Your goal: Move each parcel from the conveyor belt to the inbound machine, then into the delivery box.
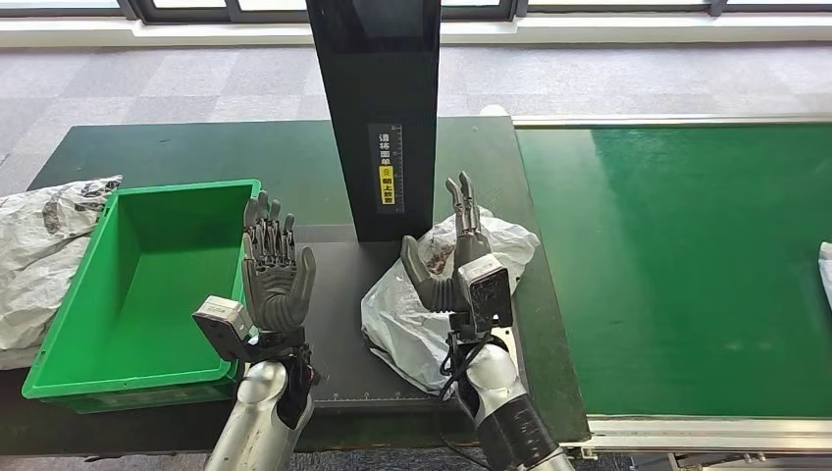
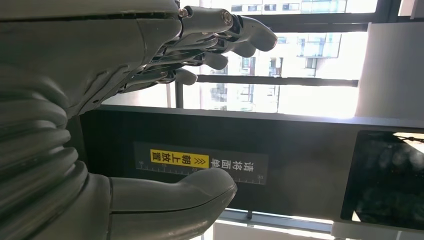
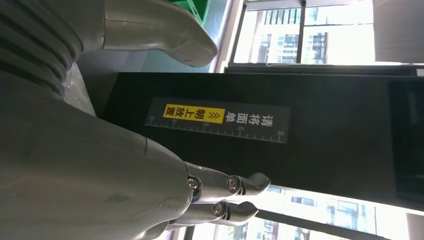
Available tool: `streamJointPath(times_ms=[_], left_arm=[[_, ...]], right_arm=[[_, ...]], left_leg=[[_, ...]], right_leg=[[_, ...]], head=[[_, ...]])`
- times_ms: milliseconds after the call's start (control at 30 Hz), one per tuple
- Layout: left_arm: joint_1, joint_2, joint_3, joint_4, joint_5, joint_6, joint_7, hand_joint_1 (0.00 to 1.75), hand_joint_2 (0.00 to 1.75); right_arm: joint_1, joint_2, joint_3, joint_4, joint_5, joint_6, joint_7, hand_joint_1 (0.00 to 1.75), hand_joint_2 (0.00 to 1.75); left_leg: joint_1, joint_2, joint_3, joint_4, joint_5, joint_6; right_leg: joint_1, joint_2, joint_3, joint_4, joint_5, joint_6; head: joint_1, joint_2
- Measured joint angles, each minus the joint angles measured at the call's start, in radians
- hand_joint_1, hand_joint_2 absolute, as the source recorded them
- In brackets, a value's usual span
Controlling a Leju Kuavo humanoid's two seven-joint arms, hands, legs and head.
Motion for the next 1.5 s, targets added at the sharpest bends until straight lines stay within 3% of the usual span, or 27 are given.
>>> streamJointPath(times_ms=[433,567,667,800,933,1100,1333,1500], left_arm=[[0.000,0.000,0.000,-0.002,0.000,0.003,0.000,0.00,1.75],[0.000,0.000,0.000,0.000,-0.016,0.003,0.000,0.00,1.75],[-0.006,0.000,-0.012,0.025,-0.117,0.021,0.000,0.00,1.75],[-0.031,-0.002,-0.065,0.132,-0.329,0.138,0.008,0.00,1.75],[-0.061,-0.005,-0.140,0.245,-0.477,0.271,0.068,0.00,1.75],[-0.095,-0.013,-0.212,0.347,-0.602,0.355,0.162,0.00,1.75],[-0.188,-0.036,-0.350,0.536,-0.825,0.407,0.430,0.00,1.75],[-0.229,-0.050,-0.402,0.640,-0.874,0.417,0.499,0.00,1.75]], right_arm=[[0.007,-0.001,0.000,-0.051,0.002,-0.022,0.000,0.00,0.00],[0.015,-0.005,0.001,-0.090,0.049,-0.102,0.000,0.00,1.75],[0.037,-0.016,0.005,-0.138,0.104,-0.212,0.000,0.00,1.75],[0.081,-0.033,0.004,-0.186,0.195,-0.292,0.000,0.00,1.75],[0.111,-0.042,-0.024,-0.205,0.288,-0.286,0.000,0.00,1.75],[0.136,-0.047,-0.070,-0.214,0.346,-0.260,0.001,0.00,1.75],[0.163,-0.051,-0.175,-0.222,0.351,-0.217,0.001,0.00,1.75],[0.168,-0.056,-0.200,-0.222,0.344,-0.215,0.001,0.00,1.75]], left_leg=[[0.000,0.000,0.000,0.000,0.000,0.000],[0.000,0.000,0.000,0.000,0.000,0.000],[0.000,0.000,0.000,0.000,0.000,0.000],[0.000,0.001,0.000,0.000,0.000,0.000],[0.000,0.001,0.001,0.000,-0.001,0.000],[0.000,0.002,0.001,0.000,-0.001,0.000],[-0.001,0.002,0.001,0.000,-0.001,0.000],[0.000,0.002,0.001,0.000,-0.001,0.000]], right_leg=[[0.000,0.000,0.000,0.000,0.000,0.000],[0.000,0.000,0.000,0.000,0.000,0.000],[0.000,0.000,0.000,0.000,0.000,0.000],[0.000,0.001,-0.001,-0.001,0.000,0.000],[0.000,0.002,-0.001,-0.001,0.000,0.000],[0.000,0.003,-0.001,-0.001,0.000,0.000],[-0.001,0.003,0.000,-0.001,0.000,0.000],[0.000,0.003,0.000,-0.001,0.000,0.000]], head=[[0.000,0.000],[0.000,0.000],[0.000,0.000],[0.000,0.000],[0.000,0.000],[0.000,0.000],[0.000,0.000],[0.000,0.000]])
